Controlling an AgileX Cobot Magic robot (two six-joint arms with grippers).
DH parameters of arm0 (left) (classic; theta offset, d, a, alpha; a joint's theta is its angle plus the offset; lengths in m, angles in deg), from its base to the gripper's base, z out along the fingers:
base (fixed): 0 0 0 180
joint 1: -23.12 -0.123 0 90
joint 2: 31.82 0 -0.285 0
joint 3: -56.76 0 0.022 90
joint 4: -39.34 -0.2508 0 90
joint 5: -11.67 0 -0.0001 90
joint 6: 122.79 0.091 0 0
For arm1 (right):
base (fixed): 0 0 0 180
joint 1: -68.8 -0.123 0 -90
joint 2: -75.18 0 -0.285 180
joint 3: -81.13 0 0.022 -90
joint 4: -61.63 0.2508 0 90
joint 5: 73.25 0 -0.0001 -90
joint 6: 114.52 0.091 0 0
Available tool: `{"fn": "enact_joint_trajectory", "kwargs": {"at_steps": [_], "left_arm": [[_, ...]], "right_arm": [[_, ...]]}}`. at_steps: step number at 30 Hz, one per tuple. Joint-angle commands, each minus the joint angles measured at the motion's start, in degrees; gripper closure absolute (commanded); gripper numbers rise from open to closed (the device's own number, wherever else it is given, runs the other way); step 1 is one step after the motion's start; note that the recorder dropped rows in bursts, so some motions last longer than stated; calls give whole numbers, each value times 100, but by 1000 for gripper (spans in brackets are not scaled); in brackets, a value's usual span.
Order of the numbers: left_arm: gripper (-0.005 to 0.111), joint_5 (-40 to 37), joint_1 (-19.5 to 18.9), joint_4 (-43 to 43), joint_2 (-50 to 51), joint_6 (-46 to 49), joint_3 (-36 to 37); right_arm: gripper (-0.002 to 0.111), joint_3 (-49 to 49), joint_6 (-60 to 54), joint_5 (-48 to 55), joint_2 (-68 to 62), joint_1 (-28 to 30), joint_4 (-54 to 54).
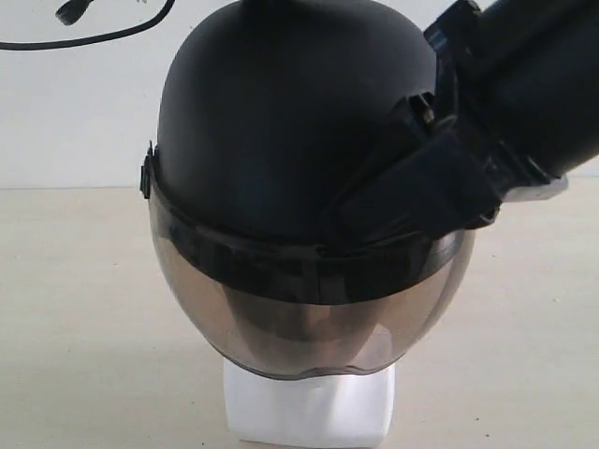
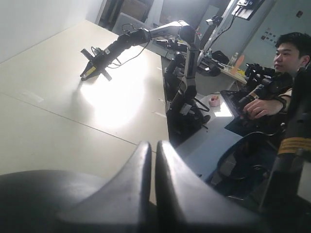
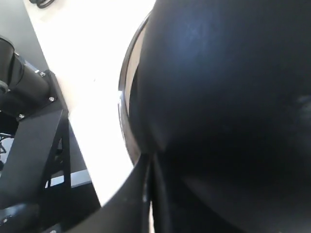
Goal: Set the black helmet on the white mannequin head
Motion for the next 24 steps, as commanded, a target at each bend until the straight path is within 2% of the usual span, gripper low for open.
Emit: {"fn": "enact_joint_trajectory", "kwargs": {"at_steps": [1,8,14,19,22,24], "left_arm": [[102,14,12,-342,59,-68,47],[102,14,-430,-342,-452,62,30],[102,14,-1191,-342,-1190,82,30],[102,14,-1680,-342,-1808,82,235],[102,14,-1816,-342,-2178,143,811],[102,14,-1819,-342,-2443,423,1483]], "right_arm": [[109,-78,-232,-391,434,9,-446],[109,-359,337,-1377,1644,9,-1653],[109,-105,2420,-1341,2483,9,-3931],[109,985,4769,-1278,3250,9,-5882],[109,1983,5891,-1710,3779,9,-6677],[109,2793,6568,-2488,4137,9,-6996]]}}
